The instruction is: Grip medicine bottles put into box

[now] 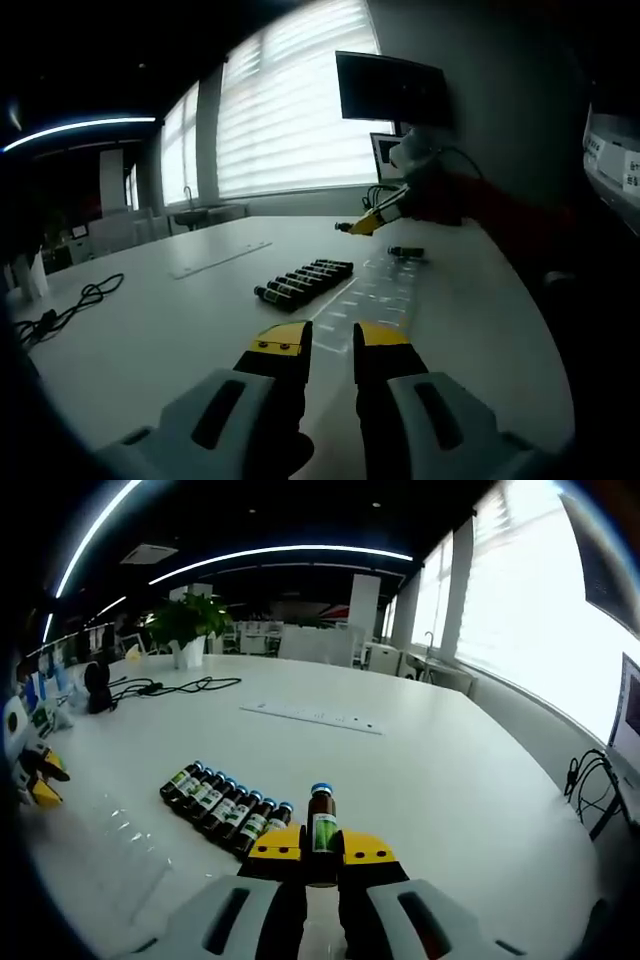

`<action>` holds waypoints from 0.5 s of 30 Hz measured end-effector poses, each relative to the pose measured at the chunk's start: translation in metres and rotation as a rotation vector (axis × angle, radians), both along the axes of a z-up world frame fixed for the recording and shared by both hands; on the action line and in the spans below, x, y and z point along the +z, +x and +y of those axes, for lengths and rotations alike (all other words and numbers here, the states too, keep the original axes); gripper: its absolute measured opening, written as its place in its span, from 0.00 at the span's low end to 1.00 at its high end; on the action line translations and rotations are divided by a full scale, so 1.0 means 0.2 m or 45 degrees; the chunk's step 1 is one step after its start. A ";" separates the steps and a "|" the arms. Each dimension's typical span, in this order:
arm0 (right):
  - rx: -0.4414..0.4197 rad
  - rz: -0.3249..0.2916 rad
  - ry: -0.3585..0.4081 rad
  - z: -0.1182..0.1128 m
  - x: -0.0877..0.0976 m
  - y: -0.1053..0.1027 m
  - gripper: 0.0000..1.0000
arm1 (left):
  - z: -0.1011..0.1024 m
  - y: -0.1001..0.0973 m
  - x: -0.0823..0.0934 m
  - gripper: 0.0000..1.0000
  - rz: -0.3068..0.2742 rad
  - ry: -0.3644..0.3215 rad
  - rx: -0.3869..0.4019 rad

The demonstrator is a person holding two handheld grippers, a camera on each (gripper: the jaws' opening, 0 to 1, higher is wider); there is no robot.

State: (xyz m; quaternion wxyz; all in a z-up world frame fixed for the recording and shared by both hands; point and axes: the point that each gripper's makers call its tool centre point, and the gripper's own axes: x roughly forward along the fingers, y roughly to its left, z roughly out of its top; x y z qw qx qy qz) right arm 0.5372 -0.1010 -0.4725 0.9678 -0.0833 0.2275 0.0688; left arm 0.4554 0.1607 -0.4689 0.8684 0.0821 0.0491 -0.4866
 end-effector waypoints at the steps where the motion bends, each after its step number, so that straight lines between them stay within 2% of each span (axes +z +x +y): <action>1: 0.000 -0.003 0.002 0.00 0.00 -0.01 0.07 | 0.00 0.00 0.00 0.11 0.000 0.000 0.000; 15: -0.025 -0.031 0.024 -0.05 0.02 -0.15 0.07 | 0.00 0.00 0.00 0.11 0.001 0.007 0.001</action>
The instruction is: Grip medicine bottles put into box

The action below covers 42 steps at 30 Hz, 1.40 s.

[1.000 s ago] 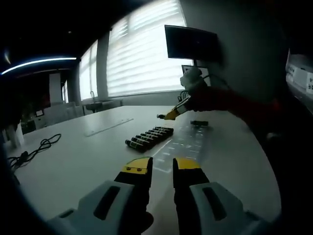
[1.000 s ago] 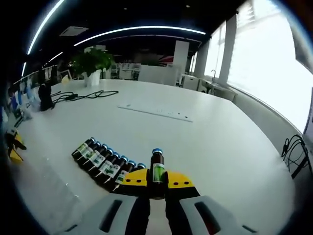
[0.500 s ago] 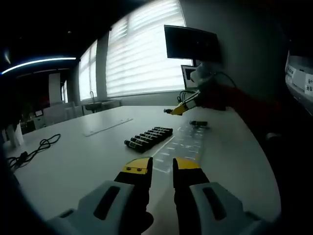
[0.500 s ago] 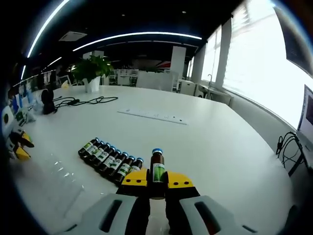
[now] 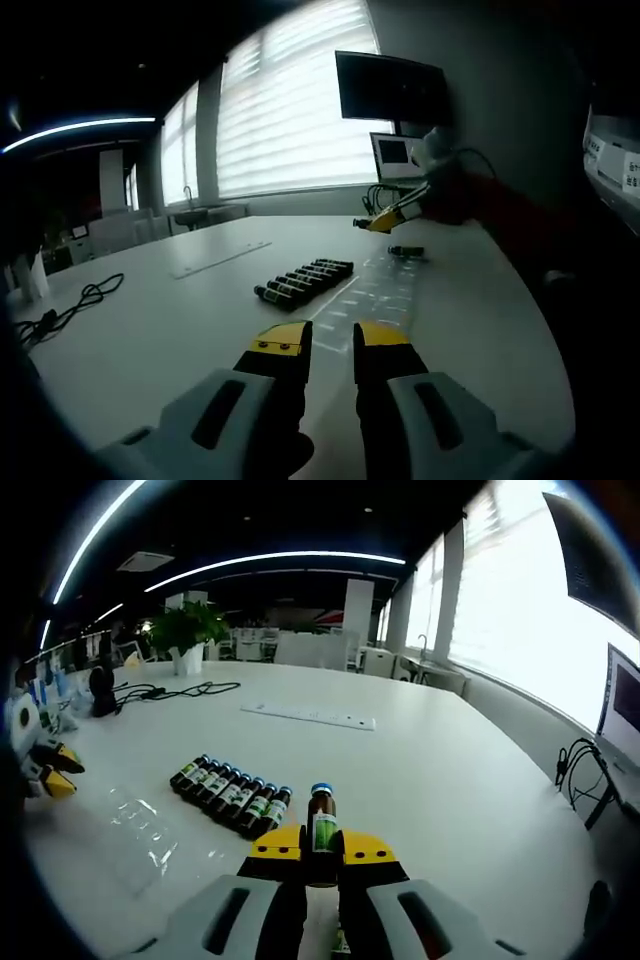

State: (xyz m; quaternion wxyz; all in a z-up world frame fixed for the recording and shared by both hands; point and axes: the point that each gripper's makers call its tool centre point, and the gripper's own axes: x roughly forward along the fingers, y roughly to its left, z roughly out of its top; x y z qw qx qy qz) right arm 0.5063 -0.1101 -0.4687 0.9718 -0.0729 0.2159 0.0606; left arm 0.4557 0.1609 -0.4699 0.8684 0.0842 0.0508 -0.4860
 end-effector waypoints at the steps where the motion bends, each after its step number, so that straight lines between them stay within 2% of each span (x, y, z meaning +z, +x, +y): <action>1: -0.004 0.000 0.004 -0.01 0.00 -0.01 0.07 | 0.00 0.00 0.00 0.11 0.001 0.002 0.001; 8: -0.027 0.014 0.013 -0.03 -0.02 -0.08 0.07 | -0.01 -0.01 0.00 0.11 0.003 -0.004 -0.010; 13: -0.066 0.047 0.045 -0.06 -0.09 -0.13 0.07 | -0.01 -0.01 0.00 0.11 0.006 -0.005 -0.013; 21: -0.087 0.075 0.078 -0.05 -0.14 -0.19 0.07 | -0.01 -0.01 0.00 0.11 0.004 0.000 -0.016; 27: -0.105 0.076 0.087 -0.04 -0.15 -0.22 0.07 | -0.02 -0.04 0.04 0.11 -0.021 -0.020 -0.033; 35: -0.120 0.066 0.102 -0.04 -0.14 -0.23 0.07 | -0.04 -0.06 0.03 0.11 -0.039 0.002 -0.059; 42: -0.121 0.069 0.114 -0.04 -0.15 -0.25 0.07 | -0.02 -0.04 0.03 0.11 -0.027 0.001 -0.037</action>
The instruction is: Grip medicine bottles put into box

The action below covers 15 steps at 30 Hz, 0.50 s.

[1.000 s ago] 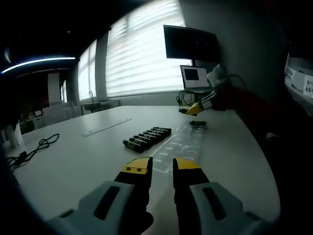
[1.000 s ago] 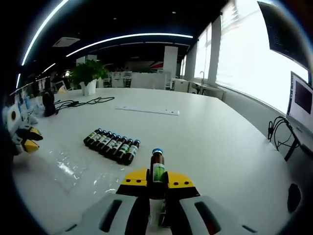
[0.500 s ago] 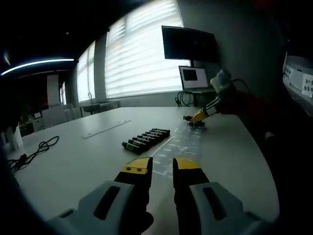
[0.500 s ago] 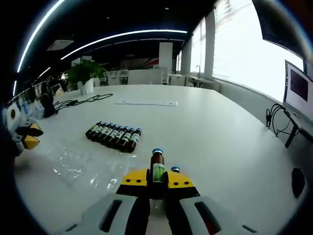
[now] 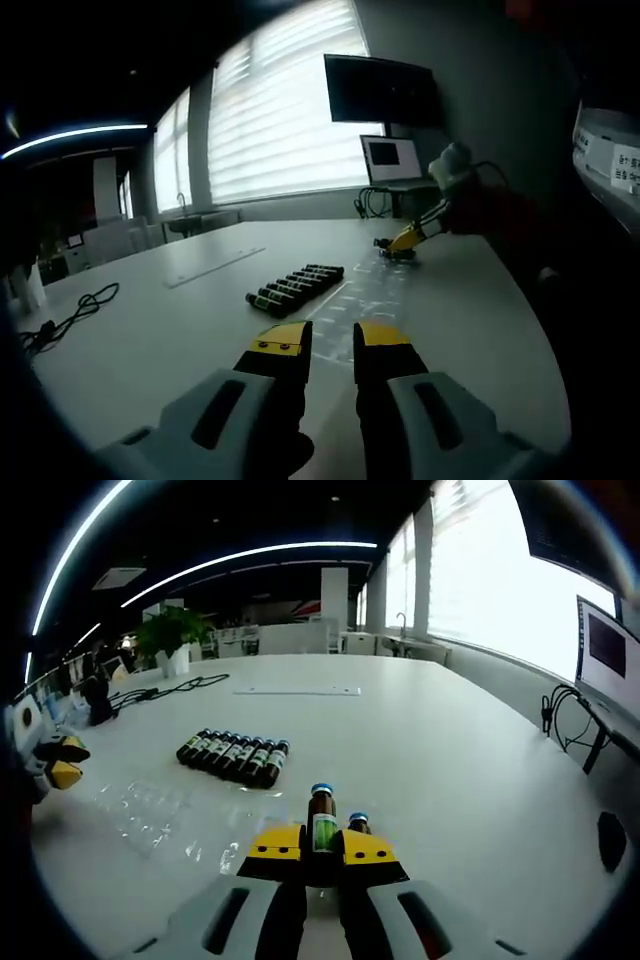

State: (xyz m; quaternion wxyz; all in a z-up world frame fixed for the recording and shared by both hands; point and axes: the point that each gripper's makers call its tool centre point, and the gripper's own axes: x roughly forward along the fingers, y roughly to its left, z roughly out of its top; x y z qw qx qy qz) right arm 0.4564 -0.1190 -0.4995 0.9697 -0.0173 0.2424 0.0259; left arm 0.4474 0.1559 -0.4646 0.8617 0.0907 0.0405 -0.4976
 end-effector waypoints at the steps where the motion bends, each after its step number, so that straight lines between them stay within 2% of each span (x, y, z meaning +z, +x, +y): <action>1: -0.001 -0.002 0.004 0.00 0.00 0.00 0.07 | 0.00 0.00 0.00 0.11 -0.004 0.005 0.000; 15: 0.010 -0.015 0.023 0.00 0.01 0.00 0.07 | -0.01 0.01 -0.02 0.11 0.006 0.016 0.000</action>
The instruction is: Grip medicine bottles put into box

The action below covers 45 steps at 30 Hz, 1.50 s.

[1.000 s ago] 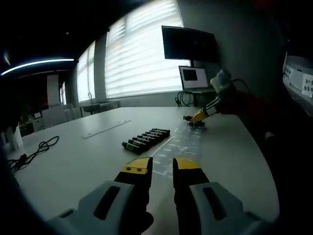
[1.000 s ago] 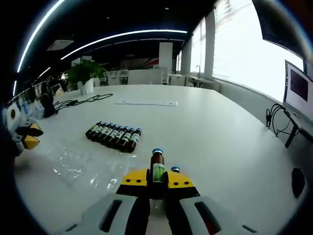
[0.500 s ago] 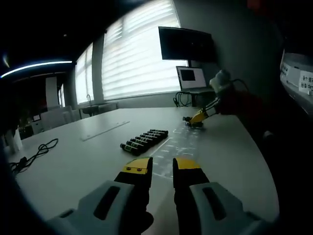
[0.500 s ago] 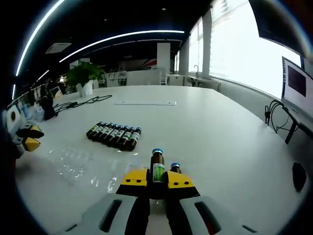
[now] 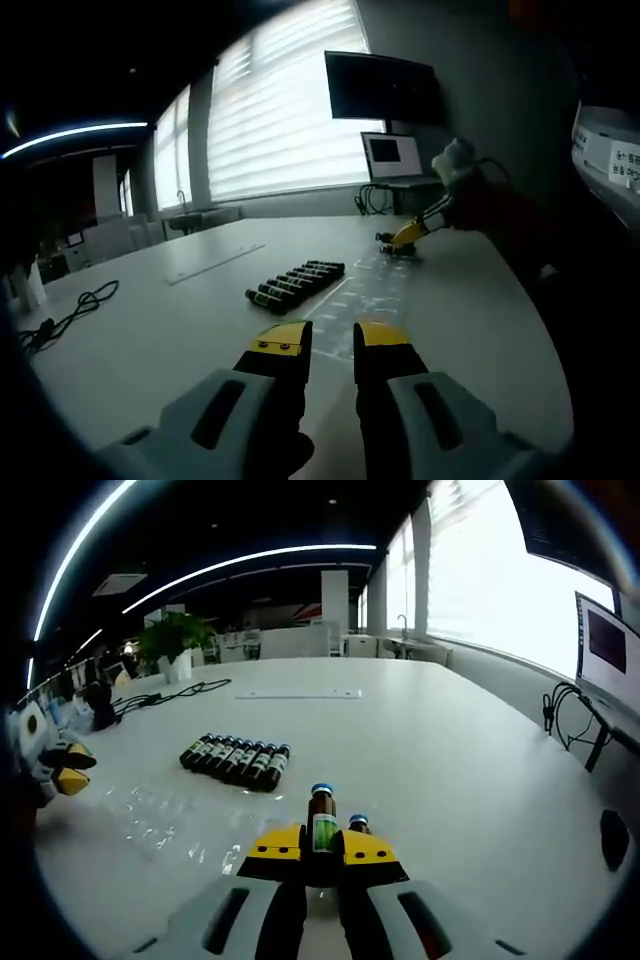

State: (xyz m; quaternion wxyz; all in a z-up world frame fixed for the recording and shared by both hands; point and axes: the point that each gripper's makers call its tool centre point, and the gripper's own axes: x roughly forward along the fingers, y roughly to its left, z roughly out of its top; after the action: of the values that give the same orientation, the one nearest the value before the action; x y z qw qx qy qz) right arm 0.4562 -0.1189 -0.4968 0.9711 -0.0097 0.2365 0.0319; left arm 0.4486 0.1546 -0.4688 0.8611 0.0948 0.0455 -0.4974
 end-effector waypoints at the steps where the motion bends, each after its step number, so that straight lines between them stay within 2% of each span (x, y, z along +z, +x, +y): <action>1: 0.000 0.003 -0.001 0.00 -0.01 0.00 0.07 | 0.00 0.00 0.00 0.11 0.000 -0.002 0.000; 36: 0.013 0.016 -0.006 0.02 -0.02 -0.01 0.07 | 0.01 0.00 0.02 0.11 0.028 -0.044 -0.006; 45: -0.007 0.019 -0.036 0.00 -0.01 -0.02 0.07 | 0.00 -0.01 0.02 0.11 0.024 -0.045 -0.019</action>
State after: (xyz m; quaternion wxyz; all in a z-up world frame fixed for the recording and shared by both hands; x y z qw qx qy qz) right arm 0.4523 -0.1197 -0.4988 0.9691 -0.0227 0.2442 0.0261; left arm 0.4458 0.1542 -0.4644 0.8584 0.0752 0.0439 -0.5055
